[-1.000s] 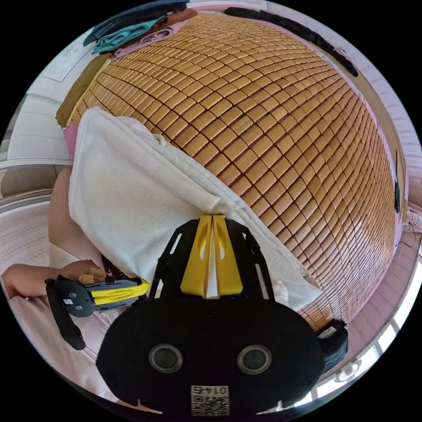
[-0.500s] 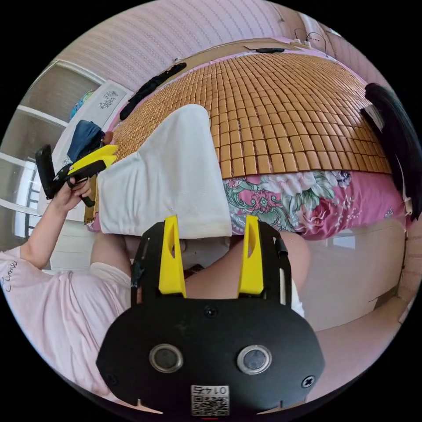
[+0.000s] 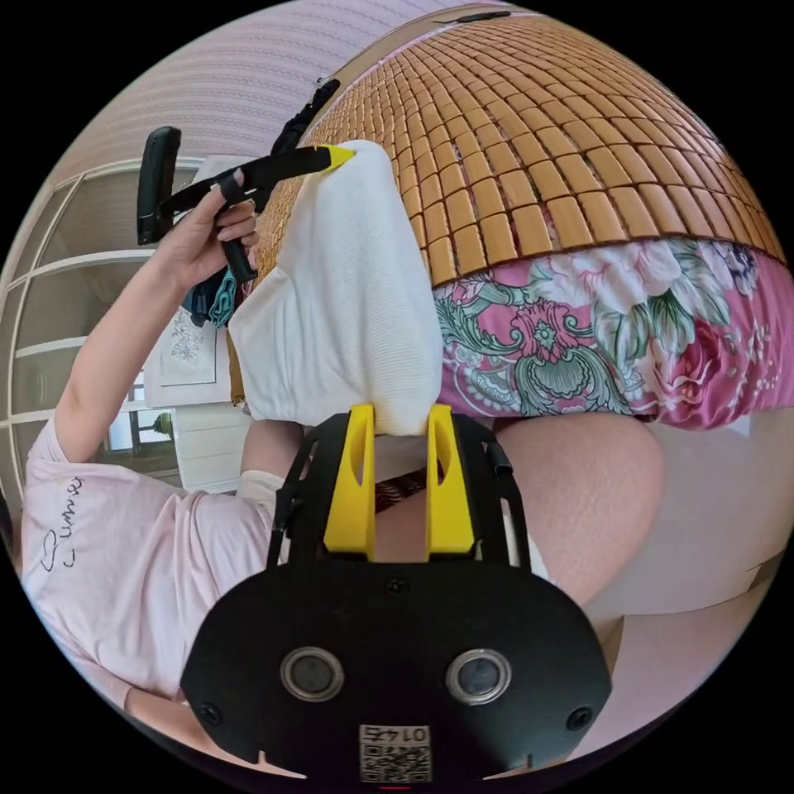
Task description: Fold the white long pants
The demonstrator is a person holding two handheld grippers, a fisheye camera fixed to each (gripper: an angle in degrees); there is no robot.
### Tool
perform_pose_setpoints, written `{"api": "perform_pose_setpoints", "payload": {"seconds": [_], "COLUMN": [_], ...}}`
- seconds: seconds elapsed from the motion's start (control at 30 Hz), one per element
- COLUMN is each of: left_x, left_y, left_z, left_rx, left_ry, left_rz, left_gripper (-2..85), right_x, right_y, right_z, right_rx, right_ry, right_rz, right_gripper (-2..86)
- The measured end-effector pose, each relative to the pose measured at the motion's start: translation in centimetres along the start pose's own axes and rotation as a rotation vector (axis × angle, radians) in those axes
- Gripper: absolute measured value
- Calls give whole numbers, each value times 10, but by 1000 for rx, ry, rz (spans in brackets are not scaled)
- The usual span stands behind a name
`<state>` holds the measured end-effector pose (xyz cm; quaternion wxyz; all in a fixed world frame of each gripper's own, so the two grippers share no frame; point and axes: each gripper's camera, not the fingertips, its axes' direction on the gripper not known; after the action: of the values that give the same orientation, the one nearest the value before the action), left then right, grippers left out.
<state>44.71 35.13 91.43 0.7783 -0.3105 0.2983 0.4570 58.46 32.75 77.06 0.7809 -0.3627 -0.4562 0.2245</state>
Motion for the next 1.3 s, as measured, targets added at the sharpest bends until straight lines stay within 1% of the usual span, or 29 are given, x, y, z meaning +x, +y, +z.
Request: {"api": "perform_pose_setpoints", "payload": {"seconds": [0.07, 0.13, 0.3, 0.4, 0.43, 0.47, 0.5, 0.53, 0.57, 0.6, 0.67, 0.7, 0.77, 0.8, 0.83, 0.87, 0.93, 1.0, 1.1, 1.13, 1.17, 1.2, 1.27, 1.3], "left_x": [-9, -15, -29, -30, -34, -44, -50, -68, -86, -95, -127, -134, -154, -157, -160, -158, -144, -122, -85, -71, -56, -49, -29, -27], "left_y": [-5, -4, -4, -3, 6, 23, 35, 64, 99, 120, 215, 241, 339, 361, 400, 433, 465, 480, 474, 464, 452, 445, 416, 410], "left_z": [17, 19, -10, -54, -78, -102, -113, -134, -153, -162, -188, -191, -183, -178, -168, -160, -153, -149, -138, -133, -128, -125, -113, -110], "left_rx": [-43, -49, 29, 151, 219, 282, 310, 358, 397, 414, 470, 475, 442, 422, 390, 377, 393, 410, 418, 426, 440, 442, 412, 403], "left_ry": [115, 165, 249, 313, 324, 334, 337, 345, 337, 325, 215, 182, 37, 5, -27, -14, 23, 16, 35, 68, 83, 78, -3, -21], "left_rz": [-66, -102, -155, -135, -107, -96, -100, -128, -165, -189, -294, -338, -538, -589, -688, -763, -797, -791, -729, -699, -660, -635, -559, -552], "left_gripper": [66, 52, 46, 47, 48, 48, 48, 48, 48, 49, 50, 52, 44, 39, 39, 39, 39, 39, 46, 52, 58, 60, 79, 80], "right_x": [-5, -5, 3, -4, -9, -19, -27, -48, -76, -92, -165, -183, -235, -242, -250, -255, -261, -262, -263, -266, -270, -272, -281, -285], "right_y": [10, 18, 46, 65, 72, 77, 78, 77, 71, 67, 49, 46, 41, 43, 49, 61, 79, 93, 104, 106, 106, 105, 95, 92], "right_z": [-7, -15, -50, -84, -98, -109, -113, -115, -108, -101, -42, -21, 78, 103, 144, 169, 181, 176, 152, 140, 128, 122, 108, 107], "right_rx": [19, 46, 170, 262, 299, 329, 336, 331, 295, 261, 25, -51, -355, -437, -557, -615, -641, -635, -529, -443, -347, -298, -115, -90], "right_ry": [19, 7, -127, -136, -152, -167, -174, -197, -246, -283, -437, -469, -501, -477, -363, -233, -100, -45, -33, -10, 53, 91, 235, 252], "right_rz": [-48, -74, -103, -186, -230, -288, -326, -420, -522, -576, -781, -814, -875, -879, -870, -886, -911, -902, -852, -848, -835, -831, -801, -800], "right_gripper": [77, 70, 59, 55, 54, 52, 51, 50, 50, 50, 51, 50, 39, 35, 23, 14, 5, 1, -2, -2, -3, -3, -3, -3]}}
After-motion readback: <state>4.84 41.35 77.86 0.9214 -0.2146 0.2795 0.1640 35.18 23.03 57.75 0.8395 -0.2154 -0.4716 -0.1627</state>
